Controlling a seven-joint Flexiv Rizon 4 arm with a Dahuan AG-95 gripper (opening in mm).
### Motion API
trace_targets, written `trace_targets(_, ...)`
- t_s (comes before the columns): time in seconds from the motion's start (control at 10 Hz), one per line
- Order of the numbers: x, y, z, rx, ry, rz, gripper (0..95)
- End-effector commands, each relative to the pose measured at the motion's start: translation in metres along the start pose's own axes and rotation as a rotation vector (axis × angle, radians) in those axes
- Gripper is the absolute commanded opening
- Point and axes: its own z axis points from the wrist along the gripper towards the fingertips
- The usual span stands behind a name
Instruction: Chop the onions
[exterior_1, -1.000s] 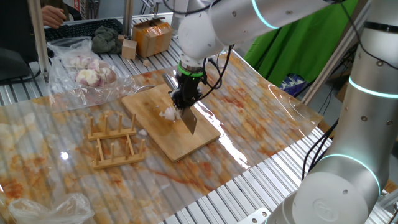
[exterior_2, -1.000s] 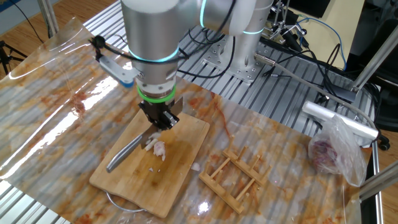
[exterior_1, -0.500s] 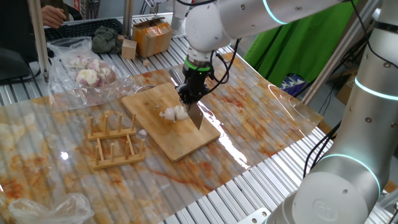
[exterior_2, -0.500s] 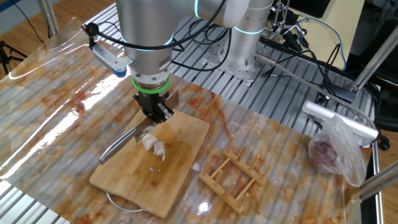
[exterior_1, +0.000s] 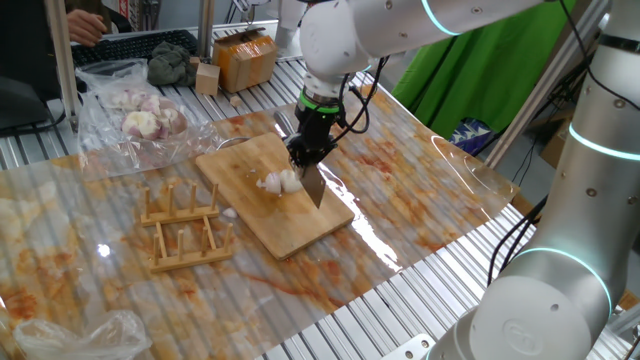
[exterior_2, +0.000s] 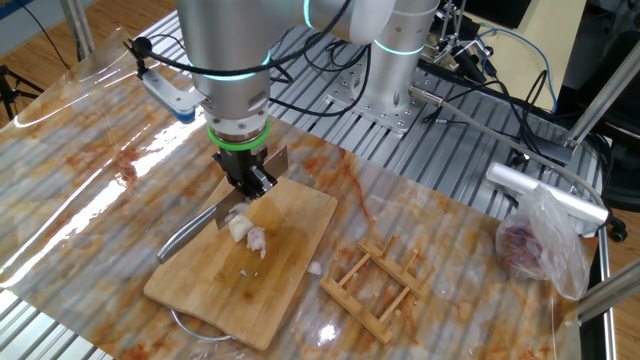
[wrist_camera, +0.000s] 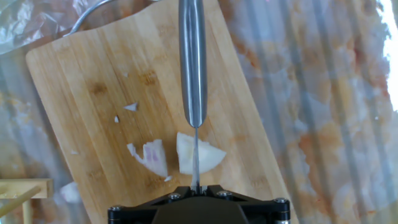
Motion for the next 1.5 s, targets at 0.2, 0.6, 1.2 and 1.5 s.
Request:
trace_targets(0.2,0.001,0.004,0.000,0.001,0.002,0.012,0.0)
trace_targets(0.6,0.001,0.005,0.000,0.001,0.005,0.019,0.0)
trace_targets(1.2,0.000,0.009,0.001,0.001,0.007,0.039,0.0)
trace_targets(1.5,-0.002,0.012,0.015,0.001,0.005,0.042,0.0)
